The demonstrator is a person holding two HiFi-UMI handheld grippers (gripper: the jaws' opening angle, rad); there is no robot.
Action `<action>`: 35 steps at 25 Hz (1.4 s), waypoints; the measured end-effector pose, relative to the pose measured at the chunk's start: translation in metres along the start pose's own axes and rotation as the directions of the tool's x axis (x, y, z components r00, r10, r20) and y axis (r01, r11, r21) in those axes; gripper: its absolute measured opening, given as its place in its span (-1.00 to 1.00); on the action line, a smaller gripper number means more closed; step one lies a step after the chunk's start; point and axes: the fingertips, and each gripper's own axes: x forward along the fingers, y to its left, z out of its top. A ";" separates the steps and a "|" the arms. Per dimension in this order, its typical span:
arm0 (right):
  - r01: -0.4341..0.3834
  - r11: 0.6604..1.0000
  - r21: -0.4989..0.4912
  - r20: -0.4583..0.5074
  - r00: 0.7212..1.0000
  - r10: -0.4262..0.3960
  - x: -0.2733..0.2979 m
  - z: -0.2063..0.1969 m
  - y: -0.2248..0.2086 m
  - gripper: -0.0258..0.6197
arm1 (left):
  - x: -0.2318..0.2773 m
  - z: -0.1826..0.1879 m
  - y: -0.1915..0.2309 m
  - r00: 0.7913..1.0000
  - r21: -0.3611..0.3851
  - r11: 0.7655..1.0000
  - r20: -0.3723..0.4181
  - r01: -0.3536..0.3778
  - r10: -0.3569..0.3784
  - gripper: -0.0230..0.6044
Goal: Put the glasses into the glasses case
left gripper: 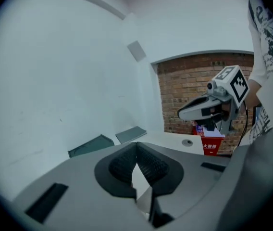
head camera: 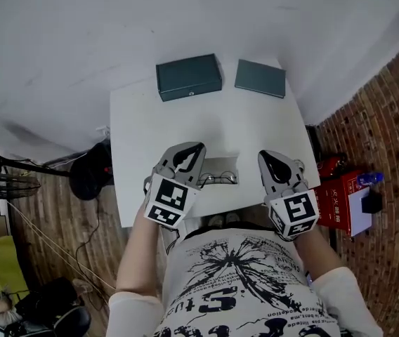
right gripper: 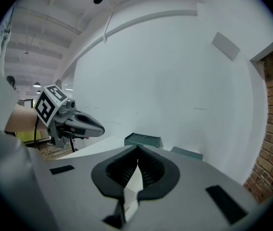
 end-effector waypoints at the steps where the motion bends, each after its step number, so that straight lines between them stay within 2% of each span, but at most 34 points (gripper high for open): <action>1: 0.000 1.000 -0.003 0.014 1.000 0.000 -0.002 0.005 0.001 -0.87 | -0.008 0.006 0.003 0.999 -0.012 1.000 0.027 -0.018 0.019 -0.89; 6: 0.000 0.999 -0.042 0.091 0.996 0.004 -0.006 0.031 0.001 -0.87 | -0.045 0.032 0.020 0.980 -0.089 0.991 0.162 -0.104 0.117 -0.89; 9: 0.000 0.998 -0.061 0.131 0.991 0.008 -0.008 0.045 0.003 -0.87 | -0.068 0.044 0.032 0.953 -0.134 0.979 0.240 -0.154 0.182 -0.89; 12: -0.007 0.998 -0.062 0.156 0.988 0.016 -0.009 0.055 0.005 -0.87 | -0.088 0.057 0.038 0.918 -0.181 0.967 0.321 -0.181 0.232 -0.89; 13: -0.012 0.998 -0.065 0.162 0.987 0.022 -0.010 0.058 0.006 -0.87 | -0.093 0.056 0.037 0.914 -0.182 0.966 0.329 -0.184 0.236 -0.89; 23: -0.054 0.995 -0.087 0.202 0.977 0.070 -0.016 0.068 0.014 -0.88 | -0.113 0.053 0.031 0.902 -0.179 0.965 0.354 -0.194 0.247 -0.89; 35: -0.052 0.996 -0.074 0.178 0.982 0.064 -0.012 0.061 0.015 -0.88 | -0.107 0.048 0.030 0.912 -0.181 0.962 0.322 -0.204 0.254 -0.89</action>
